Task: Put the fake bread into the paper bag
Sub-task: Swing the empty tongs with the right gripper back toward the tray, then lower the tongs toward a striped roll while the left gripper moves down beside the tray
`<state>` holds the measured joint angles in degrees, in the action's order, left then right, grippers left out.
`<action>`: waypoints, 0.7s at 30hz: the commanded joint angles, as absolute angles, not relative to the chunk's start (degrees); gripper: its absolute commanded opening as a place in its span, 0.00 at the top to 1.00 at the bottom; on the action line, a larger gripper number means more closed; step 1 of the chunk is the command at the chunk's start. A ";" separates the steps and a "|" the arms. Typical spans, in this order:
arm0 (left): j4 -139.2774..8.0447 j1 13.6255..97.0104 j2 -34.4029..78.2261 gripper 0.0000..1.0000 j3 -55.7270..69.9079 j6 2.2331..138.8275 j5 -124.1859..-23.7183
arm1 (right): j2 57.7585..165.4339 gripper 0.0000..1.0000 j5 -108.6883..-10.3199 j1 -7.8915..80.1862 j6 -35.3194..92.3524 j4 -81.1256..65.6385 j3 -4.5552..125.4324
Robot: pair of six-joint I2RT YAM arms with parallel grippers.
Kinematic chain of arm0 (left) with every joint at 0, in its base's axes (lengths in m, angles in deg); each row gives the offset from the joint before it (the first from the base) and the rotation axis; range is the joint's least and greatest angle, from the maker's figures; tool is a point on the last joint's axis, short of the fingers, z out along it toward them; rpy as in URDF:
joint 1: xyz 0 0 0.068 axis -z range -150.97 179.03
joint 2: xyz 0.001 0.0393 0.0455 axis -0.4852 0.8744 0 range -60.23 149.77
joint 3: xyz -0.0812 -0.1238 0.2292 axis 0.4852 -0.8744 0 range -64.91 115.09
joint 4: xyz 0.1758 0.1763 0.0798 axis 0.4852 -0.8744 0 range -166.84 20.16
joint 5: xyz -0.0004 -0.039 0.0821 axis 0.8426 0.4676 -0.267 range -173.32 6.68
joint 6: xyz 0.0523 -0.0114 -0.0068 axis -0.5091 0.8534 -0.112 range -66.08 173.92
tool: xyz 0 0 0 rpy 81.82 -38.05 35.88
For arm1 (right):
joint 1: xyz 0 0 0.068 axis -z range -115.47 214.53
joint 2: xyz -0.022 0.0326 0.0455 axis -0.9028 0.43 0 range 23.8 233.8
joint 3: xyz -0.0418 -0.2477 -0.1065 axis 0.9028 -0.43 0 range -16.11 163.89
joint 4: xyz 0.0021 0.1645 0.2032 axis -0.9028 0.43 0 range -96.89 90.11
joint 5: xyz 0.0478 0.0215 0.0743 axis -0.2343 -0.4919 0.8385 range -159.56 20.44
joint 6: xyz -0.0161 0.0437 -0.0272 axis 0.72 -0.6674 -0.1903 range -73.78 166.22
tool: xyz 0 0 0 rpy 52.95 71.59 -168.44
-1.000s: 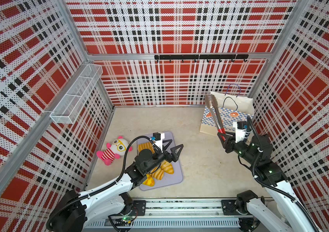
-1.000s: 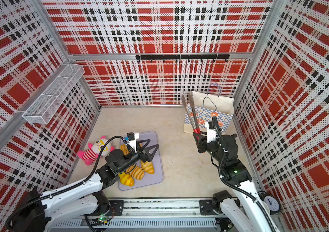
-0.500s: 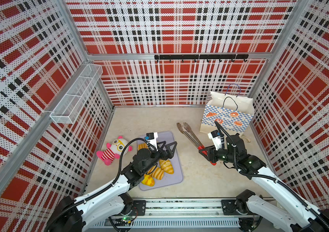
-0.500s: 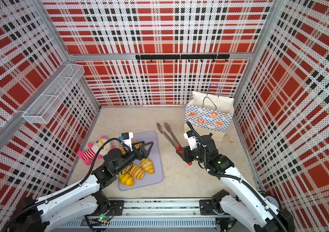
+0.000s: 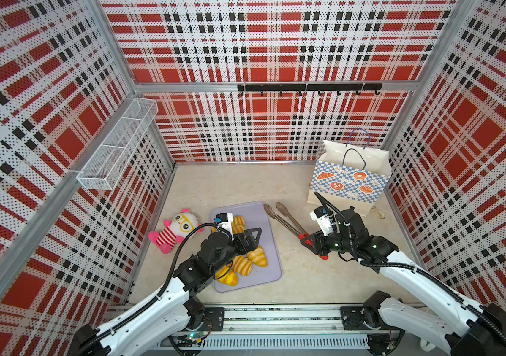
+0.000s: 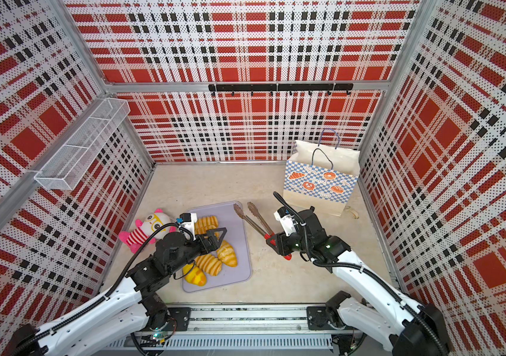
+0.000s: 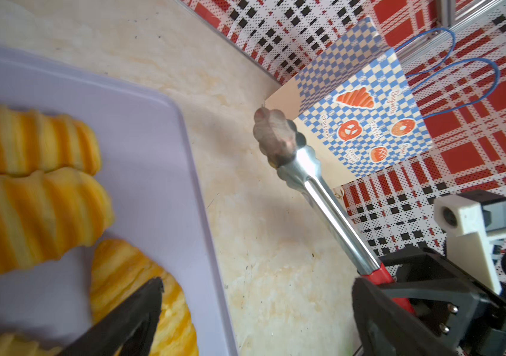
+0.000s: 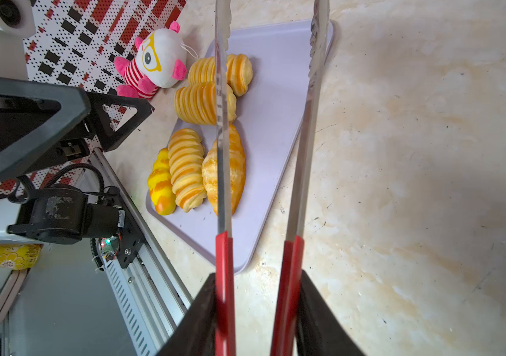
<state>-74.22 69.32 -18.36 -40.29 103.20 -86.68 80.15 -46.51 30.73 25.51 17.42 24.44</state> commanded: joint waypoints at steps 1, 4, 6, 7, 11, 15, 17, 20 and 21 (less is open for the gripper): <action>-81.34 68.50 -20.97 0.02 -38.12 104.83 -87.15 | 80.48 0.60 -47.45 29.42 28.29 16.38 25.43; -85.30 68.14 -22.44 0.02 -37.59 104.99 -87.32 | 81.54 0.59 -50.97 26.00 30.77 17.75 26.93; -88.54 68.05 -22.78 0.02 -36.78 104.76 -87.75 | 82.05 0.59 -56.60 22.62 32.77 18.15 28.33; -90.58 67.96 -22.86 0.02 -35.93 104.43 -88.25 | 82.21 0.60 -59.69 20.52 34.29 17.80 28.91; -97.44 67.22 -25.04 0.02 -32.39 103.23 -90.87 | 83.78 0.61 -67.75 14.25 41.23 14.17 30.14; -100.03 66.15 -28.20 0.02 -30.82 103.32 -89.88 | 86.65 0.62 -71.99 11.38 49.40 13.65 31.88; -101.57 65.19 -28.88 0.02 -29.82 102.63 -88.28 | 88.07 0.62 -75.16 10.02 54.52 13.50 32.85; -104.66 62.69 -29.70 0.02 -28.34 101.38 -85.43 | 89.34 0.63 -75.18 8.65 60.33 12.19 33.61; -105.54 61.59 -30.06 0.02 -27.95 100.78 -84.60 | 89.36 0.63 -75.56 7.96 62.30 11.30 33.55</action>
<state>-100.45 63.68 -29.18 -29.58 103.09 -87.25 89.31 -72.45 9.42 52.67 15.32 31.87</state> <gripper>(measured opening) 0.982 0.375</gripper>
